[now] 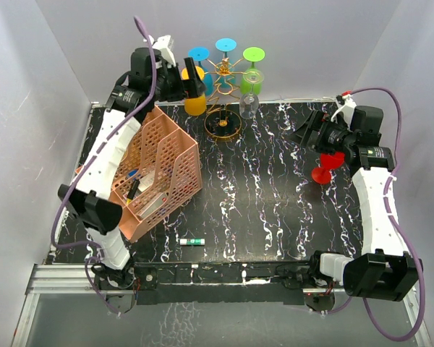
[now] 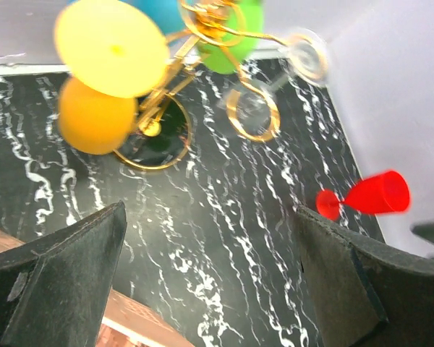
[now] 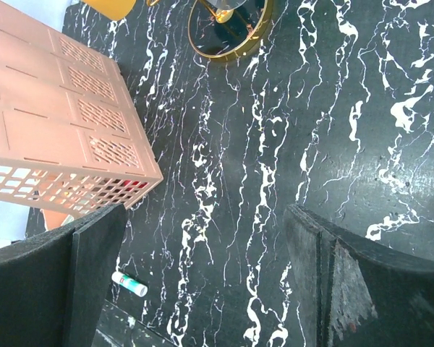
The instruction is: Take the wine glass off the wine glass rack
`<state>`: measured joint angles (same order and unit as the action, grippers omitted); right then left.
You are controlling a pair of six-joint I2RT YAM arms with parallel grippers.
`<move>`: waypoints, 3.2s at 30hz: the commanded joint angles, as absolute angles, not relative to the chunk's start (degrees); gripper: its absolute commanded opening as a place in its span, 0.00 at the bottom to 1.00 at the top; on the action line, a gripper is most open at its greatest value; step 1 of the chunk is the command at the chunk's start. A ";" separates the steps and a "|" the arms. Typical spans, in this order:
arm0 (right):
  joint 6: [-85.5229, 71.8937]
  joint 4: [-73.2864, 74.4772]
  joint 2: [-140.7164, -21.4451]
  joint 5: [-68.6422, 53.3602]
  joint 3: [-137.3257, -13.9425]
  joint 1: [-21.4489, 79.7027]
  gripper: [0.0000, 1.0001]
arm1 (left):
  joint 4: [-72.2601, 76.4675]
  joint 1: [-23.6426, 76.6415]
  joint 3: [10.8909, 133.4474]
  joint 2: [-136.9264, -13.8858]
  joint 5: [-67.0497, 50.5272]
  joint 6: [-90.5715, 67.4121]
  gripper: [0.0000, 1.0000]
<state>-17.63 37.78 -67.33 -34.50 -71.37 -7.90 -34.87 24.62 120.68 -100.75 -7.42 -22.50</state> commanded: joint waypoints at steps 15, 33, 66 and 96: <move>-12.35 34.73 -68.68 -28.57 -73.65 -1.58 0.99 | -23.20 17.34 134.05 -115.90 -0.22 -22.88 0.91; -12.30 34.58 -70.79 -27.97 -74.38 -1.58 0.99 | -20.72 16.99 137.12 -123.72 1.45 -24.55 0.63; -13.46 34.83 -67.86 -26.73 -74.03 -1.58 0.99 | -18.86 16.33 135.41 -121.50 -0.18 -31.28 0.12; -13.38 35.38 -66.21 -25.48 -73.37 -1.58 0.99 | -6.13 12.14 134.96 -124.31 -18.68 -57.52 0.00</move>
